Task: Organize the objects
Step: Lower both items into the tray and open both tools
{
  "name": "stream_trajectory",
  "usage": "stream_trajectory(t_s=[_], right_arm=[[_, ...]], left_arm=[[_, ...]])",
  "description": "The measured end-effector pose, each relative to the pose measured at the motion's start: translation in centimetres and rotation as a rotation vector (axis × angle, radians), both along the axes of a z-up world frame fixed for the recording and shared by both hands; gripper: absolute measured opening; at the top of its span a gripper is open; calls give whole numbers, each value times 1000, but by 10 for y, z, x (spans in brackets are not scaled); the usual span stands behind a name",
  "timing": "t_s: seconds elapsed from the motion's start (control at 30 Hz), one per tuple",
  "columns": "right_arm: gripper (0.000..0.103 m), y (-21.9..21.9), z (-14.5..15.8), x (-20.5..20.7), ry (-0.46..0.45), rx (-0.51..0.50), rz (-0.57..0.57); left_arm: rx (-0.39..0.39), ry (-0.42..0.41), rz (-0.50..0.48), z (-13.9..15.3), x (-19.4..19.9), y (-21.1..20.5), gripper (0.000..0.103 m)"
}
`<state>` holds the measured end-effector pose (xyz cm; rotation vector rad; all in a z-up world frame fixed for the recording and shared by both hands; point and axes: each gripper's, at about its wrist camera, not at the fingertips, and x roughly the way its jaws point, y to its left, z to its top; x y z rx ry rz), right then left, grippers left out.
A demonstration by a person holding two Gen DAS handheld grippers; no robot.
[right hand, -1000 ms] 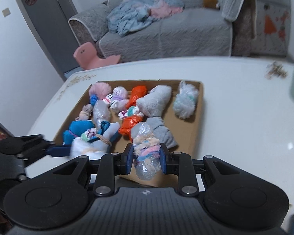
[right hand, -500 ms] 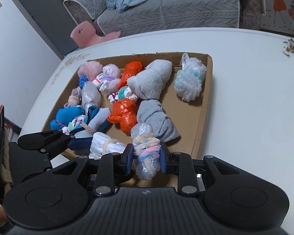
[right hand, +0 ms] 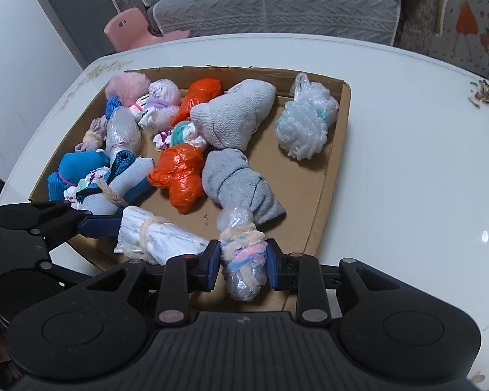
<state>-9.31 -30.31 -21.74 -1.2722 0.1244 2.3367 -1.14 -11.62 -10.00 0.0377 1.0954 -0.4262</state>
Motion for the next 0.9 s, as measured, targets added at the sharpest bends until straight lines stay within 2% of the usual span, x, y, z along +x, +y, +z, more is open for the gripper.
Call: stream_trajectory(t_s=[0.13, 0.27, 0.37, 0.57, 0.7, 0.8, 0.9], right_arm=[[36, -1, 2, 2, 13, -13, 4], [61, -9, 6, 0, 23, 15, 16], [61, -8, 11, 3, 46, 7, 13], [69, -9, 26, 8, 106, 5, -5], [75, -15, 32, 10, 144, 22, -30], [77, -23, 34, 11, 162, 40, -33], [79, -26, 35, 10, 181, 44, -47]], left_arm=[[6, 14, 7, -2, 0, -1, 86], [-13, 33, 30, -1, -1, 2, 88], [-30, 55, 35, 2, -2, 5, 90], [-61, 84, 72, 21, -13, 15, 101], [-17, 69, 53, 38, -23, 20, 102], [3, 45, 81, 55, -26, 32, 102], [84, -43, 125, 78, -31, 46, 102]])
